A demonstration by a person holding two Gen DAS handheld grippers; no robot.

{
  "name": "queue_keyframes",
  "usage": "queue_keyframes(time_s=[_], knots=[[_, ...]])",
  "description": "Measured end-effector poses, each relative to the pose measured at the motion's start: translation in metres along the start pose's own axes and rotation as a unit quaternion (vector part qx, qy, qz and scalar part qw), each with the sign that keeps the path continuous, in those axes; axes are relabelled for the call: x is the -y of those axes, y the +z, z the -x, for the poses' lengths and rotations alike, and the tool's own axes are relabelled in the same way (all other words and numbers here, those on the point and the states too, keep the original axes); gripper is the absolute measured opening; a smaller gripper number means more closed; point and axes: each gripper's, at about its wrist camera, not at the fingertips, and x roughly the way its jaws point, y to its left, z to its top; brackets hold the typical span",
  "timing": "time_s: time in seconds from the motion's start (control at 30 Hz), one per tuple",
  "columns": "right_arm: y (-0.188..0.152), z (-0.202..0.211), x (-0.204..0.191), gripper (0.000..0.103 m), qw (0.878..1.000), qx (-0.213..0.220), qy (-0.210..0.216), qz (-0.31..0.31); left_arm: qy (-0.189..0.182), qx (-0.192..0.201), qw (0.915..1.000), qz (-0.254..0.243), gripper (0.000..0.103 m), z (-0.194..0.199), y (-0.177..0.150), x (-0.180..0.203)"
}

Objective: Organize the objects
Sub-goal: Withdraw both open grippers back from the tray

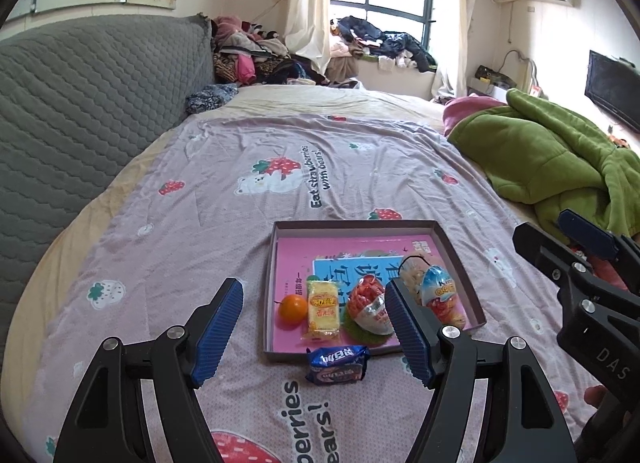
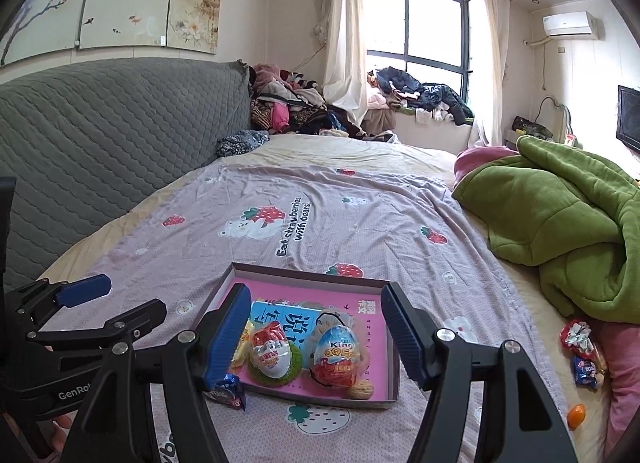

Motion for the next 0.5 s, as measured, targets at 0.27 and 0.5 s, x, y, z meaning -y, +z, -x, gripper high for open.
queue_keyframes(time_s=[0.27, 0.5], knots=[[0.001, 0.01, 0.0, 0.067, 1.0, 0.004, -0.004, 0.001, 0.009, 0.009, 0.9999, -0.004, 0.075, 0.012, -0.004, 0.005], [0.0, 0.019, 0.001, 0.067, 1.0, 0.006, -0.014, 0.004, 0.009, 0.015, 0.9998, 0.005, 0.075, 0.019, -0.004, 0.003]])
